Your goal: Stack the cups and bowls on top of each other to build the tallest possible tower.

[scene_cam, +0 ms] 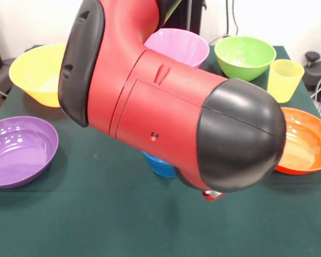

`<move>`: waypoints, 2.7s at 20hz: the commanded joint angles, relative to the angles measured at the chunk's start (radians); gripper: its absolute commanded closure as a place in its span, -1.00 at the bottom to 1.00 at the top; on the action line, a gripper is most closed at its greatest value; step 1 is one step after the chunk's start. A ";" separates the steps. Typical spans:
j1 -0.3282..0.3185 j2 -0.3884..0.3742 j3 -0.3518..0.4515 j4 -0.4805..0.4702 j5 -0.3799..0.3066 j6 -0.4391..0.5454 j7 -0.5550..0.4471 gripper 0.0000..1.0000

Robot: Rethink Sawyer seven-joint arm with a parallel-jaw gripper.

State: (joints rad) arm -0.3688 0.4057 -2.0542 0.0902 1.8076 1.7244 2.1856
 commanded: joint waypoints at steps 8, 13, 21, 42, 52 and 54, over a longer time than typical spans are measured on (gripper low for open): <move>-0.073 -0.036 -0.239 -0.015 0.118 -0.086 0.053 1.00; -0.056 -0.029 -0.216 -0.006 0.117 -0.078 0.079 1.00; -0.037 -0.061 -0.187 0.003 0.093 -0.046 0.089 1.00; -0.046 -0.111 -0.249 -0.019 0.209 -0.005 0.089 1.00; -0.024 -0.085 -0.194 -0.009 0.207 -0.025 0.131 1.00; -0.015 -0.079 -0.168 0.001 0.179 -0.027 0.136 1.00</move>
State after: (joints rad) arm -0.4187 0.2982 -2.2038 0.1170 2.0329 1.6919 2.1856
